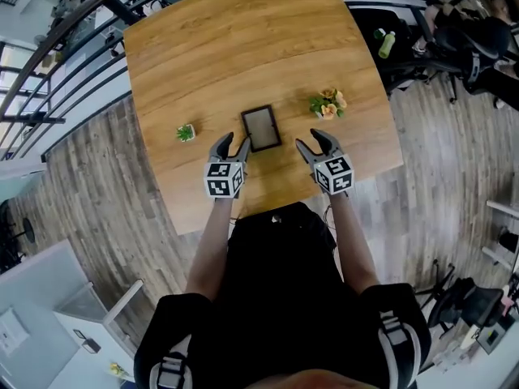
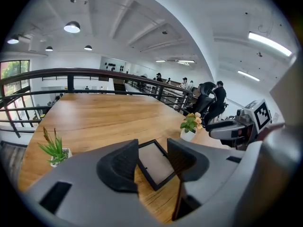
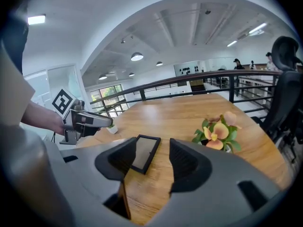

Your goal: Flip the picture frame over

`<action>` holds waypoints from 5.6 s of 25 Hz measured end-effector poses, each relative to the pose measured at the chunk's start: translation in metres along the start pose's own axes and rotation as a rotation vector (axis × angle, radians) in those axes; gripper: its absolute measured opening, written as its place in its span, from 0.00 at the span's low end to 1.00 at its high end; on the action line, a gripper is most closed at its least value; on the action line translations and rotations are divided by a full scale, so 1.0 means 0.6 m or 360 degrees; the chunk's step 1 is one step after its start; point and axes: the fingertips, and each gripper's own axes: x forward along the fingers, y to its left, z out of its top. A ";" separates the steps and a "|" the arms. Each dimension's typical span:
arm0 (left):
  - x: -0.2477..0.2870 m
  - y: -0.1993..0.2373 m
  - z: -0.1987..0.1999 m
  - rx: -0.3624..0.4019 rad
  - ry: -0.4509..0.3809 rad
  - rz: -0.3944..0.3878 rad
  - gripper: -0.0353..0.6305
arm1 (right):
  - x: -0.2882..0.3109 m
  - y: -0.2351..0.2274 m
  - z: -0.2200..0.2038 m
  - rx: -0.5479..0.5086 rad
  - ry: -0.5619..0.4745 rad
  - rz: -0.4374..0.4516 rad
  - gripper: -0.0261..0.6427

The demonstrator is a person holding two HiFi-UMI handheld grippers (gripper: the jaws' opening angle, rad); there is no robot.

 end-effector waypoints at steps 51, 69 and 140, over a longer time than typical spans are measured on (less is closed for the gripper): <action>0.137 0.057 -0.175 -0.0194 0.0344 0.0106 0.30 | 0.100 0.013 -0.080 0.0048 0.0215 0.0178 0.37; 0.141 0.074 -0.175 -0.0634 0.0304 0.0201 0.15 | 0.087 0.053 -0.065 0.0041 0.0180 0.0218 0.36; 0.003 0.025 -0.060 -0.0594 -0.0060 -0.0203 0.14 | 0.067 0.166 -0.012 0.1204 -0.0192 0.0668 0.15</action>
